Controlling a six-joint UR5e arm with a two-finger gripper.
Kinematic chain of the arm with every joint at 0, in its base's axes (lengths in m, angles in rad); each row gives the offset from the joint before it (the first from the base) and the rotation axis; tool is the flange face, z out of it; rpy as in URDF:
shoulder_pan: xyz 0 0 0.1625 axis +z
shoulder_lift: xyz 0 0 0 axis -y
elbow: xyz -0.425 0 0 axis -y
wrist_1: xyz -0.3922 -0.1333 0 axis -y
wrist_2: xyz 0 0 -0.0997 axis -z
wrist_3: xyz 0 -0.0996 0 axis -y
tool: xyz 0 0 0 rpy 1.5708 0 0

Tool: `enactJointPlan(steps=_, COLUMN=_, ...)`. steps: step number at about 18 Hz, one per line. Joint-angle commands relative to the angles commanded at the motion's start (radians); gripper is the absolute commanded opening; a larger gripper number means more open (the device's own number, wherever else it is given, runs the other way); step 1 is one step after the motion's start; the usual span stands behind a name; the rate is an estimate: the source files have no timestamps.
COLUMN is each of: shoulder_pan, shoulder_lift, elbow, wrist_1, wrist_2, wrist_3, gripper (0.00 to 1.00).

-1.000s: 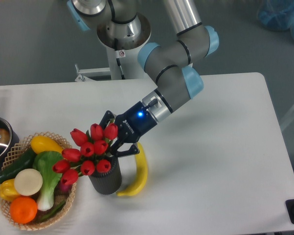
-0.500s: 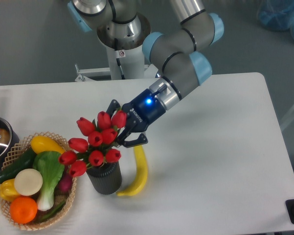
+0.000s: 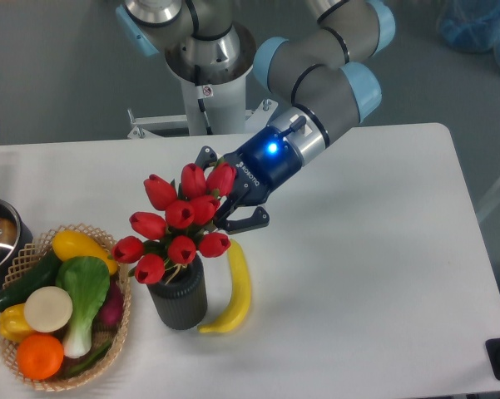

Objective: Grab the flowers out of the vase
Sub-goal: 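Lift the gripped tulips up out of the grey vase, then carry the tulip bunch up and away from the vase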

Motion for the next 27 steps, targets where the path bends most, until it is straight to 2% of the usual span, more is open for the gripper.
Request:
enactJointPlan(steps=5, shoulder_pan=0.000, shoulder_lift=0.011, elbow=0.092, wrist_1=-0.002, wrist_2=0.000, wrist_3=-0.130, gripper=0.37)
enactJointPlan(steps=11, shoulder_pan=0.027, shoulder_lift=0.031, elbow=0.155, wrist_1=-0.002, wrist_2=0.017, wrist_3=-0.227, gripper=0.37)
enactJointPlan(steps=16, shoulder_pan=0.161, shoulder_lift=0.038, elbow=0.140, wrist_1=-0.005, wrist_2=0.109, wrist_3=-0.276, gripper=0.37)
enactJointPlan(steps=19, shoulder_pan=0.241, shoulder_lift=0.037, elbow=0.135, wrist_1=-0.006, wrist_2=0.120, wrist_3=-0.281, gripper=0.37)
enactJointPlan(steps=21, shoulder_pan=0.294, shoulder_lift=0.041, elbow=0.109, wrist_1=-0.003, wrist_2=0.141, wrist_3=-0.279, gripper=0.37)
enactJointPlan(steps=24, shoulder_pan=0.376, shoulder_lift=0.041, elbow=0.075, wrist_1=0.003, wrist_2=0.152, wrist_3=-0.240, gripper=0.37)
enactJointPlan(steps=27, shoulder_pan=0.448, shoulder_lift=0.038, elbow=0.049, wrist_1=0.003, wrist_2=0.153, wrist_3=-0.126, gripper=0.37)
